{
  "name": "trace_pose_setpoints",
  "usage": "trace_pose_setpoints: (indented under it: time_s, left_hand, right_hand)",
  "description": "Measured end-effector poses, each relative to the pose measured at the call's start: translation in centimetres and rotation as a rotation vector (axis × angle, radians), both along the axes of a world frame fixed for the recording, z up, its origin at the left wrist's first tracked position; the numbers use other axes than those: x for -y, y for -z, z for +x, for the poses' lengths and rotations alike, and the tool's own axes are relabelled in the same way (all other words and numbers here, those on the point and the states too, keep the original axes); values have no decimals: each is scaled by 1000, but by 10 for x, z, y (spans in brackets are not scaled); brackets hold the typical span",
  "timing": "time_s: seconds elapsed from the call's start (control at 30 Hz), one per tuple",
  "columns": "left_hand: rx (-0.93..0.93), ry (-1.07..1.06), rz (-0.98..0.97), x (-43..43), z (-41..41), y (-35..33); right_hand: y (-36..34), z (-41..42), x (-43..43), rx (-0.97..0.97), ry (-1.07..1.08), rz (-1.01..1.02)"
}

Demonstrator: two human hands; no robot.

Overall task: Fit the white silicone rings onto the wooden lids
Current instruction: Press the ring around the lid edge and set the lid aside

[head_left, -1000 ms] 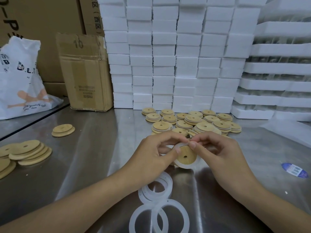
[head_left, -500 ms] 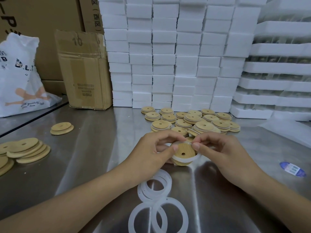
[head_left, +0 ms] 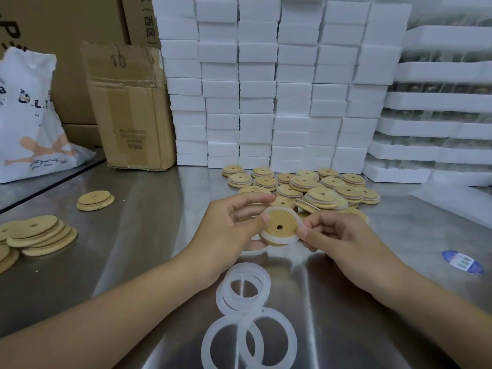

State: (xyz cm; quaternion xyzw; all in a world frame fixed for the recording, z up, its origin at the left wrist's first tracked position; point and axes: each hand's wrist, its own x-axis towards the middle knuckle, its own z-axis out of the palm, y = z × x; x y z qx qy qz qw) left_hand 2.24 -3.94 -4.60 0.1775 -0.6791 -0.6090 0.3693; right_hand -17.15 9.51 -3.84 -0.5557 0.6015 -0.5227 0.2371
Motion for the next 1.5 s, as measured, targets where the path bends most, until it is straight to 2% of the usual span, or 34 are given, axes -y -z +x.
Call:
trace_pose_setpoints:
  time_s: [0.3,0.5,0.7,1.0,1.5]
  left_hand:
    - [-75,-8,206,-1,0,-5]
    - [-50,36,138,-2,2,-9]
    - [-49,62,29,-12,-3,-10]
    - [-38,-130,68,-10,-4,-6]
    - [102,-82,120,-5,-1,-7]
  right_hand:
    - [-4,4,1,89,-1,68]
    - [-3,9,-1,135,82,23]
    - [-8,16,-5,142,-15,12]
    - [-4,20,-2,155,56,-135]
    - [-1,16,-1,166,74,-137]
